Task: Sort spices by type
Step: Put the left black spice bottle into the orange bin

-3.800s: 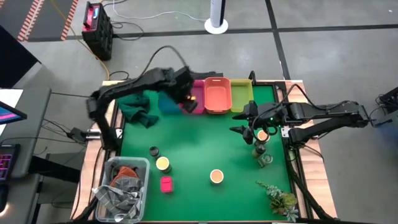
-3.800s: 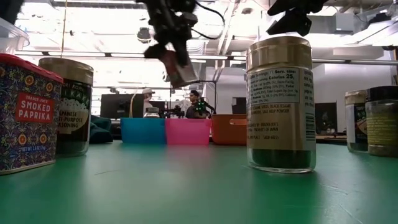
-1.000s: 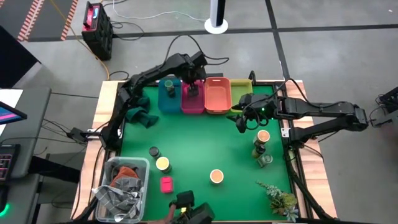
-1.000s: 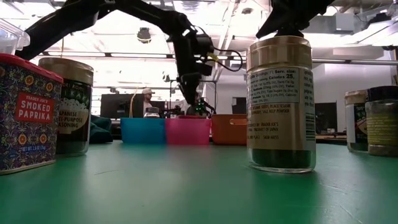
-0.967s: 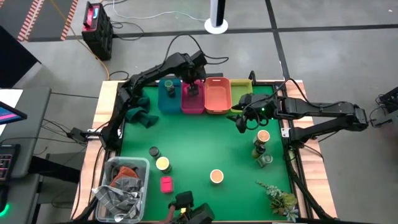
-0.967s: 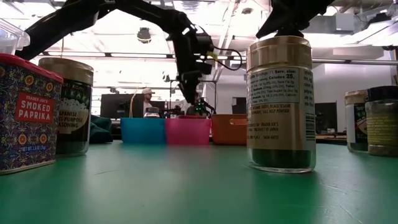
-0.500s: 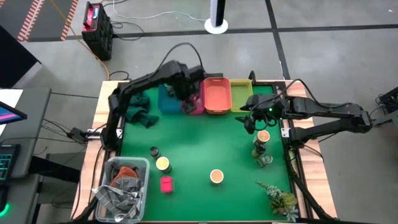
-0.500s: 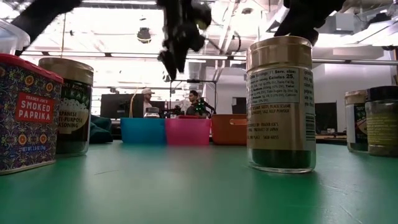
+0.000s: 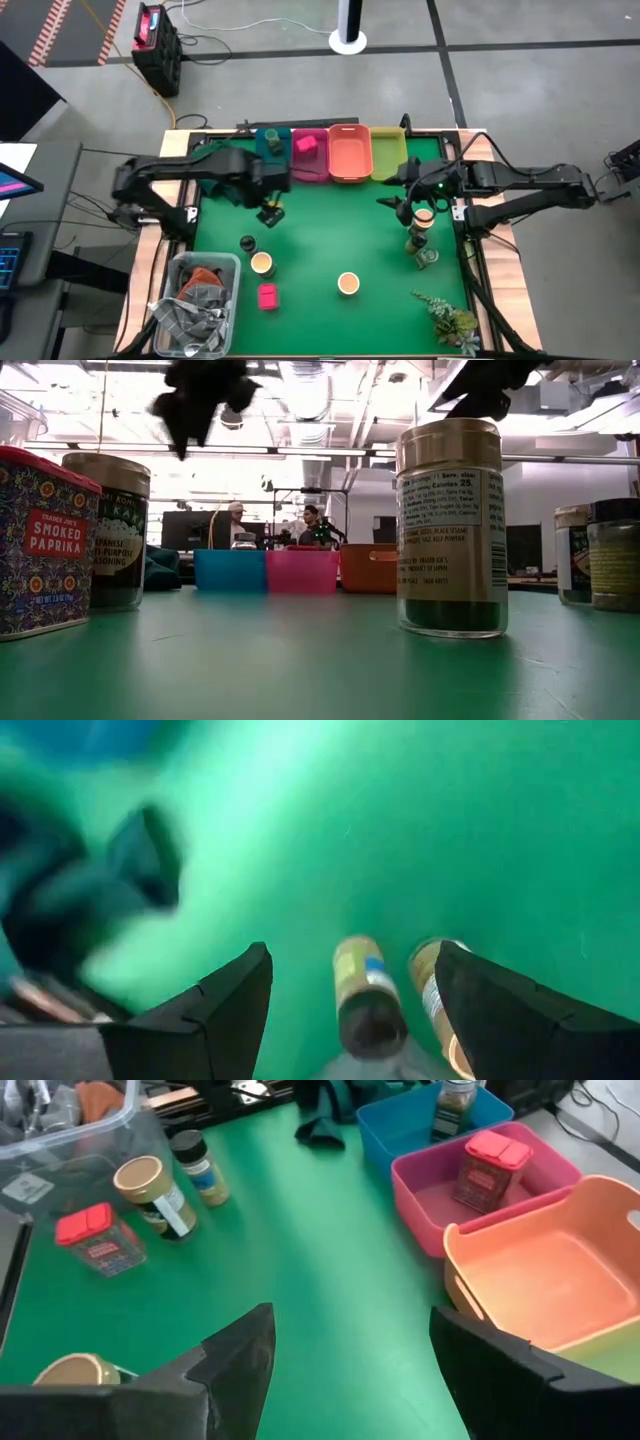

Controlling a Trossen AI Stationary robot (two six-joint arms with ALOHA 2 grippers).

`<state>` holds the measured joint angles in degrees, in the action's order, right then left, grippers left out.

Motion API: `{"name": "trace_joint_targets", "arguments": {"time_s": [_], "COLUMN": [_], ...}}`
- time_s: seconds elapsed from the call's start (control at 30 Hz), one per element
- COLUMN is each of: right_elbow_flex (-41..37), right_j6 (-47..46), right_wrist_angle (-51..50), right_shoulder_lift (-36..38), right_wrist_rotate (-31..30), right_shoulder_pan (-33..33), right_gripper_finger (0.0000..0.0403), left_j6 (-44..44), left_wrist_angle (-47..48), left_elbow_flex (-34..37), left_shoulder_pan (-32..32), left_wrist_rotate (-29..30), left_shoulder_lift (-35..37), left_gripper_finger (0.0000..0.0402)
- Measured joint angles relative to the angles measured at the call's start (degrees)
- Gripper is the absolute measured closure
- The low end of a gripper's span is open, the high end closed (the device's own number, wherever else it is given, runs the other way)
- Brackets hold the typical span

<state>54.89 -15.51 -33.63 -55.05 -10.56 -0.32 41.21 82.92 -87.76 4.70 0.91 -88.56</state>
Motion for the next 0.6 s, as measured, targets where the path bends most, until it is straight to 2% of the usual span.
{"name": "trace_joint_targets", "arguments": {"time_s": [0.23,0.4,0.6], "right_elbow_flex": [0.00,0.00,0.00], "right_j6": [0.57,0.56,0.55], "right_wrist_angle": [0.00,0.36,2.40], "right_shoulder_lift": [0.00,0.00,0.00], "right_wrist_rotate": [-0.01,-0.01,-0.01], "right_shoulder_pan": [0.44,0.44,0.44], "right_gripper_finger": [0.0112,0.0112,0.0112], "left_j6": [21.46,28.31,32.92], "left_wrist_angle": [-7.66,-14.27,-14.33], "left_elbow_flex": [15.76,21.35,24.53], "left_shoulder_pan": [-1.18,-4.04,-8.48], "left_wrist_rotate": [-5.50,-7.13,-7.72], "left_shoulder_lift": [10.81,13.32,13.20], "left_gripper_finger": [0.0132,0.0118,0.0074]}}
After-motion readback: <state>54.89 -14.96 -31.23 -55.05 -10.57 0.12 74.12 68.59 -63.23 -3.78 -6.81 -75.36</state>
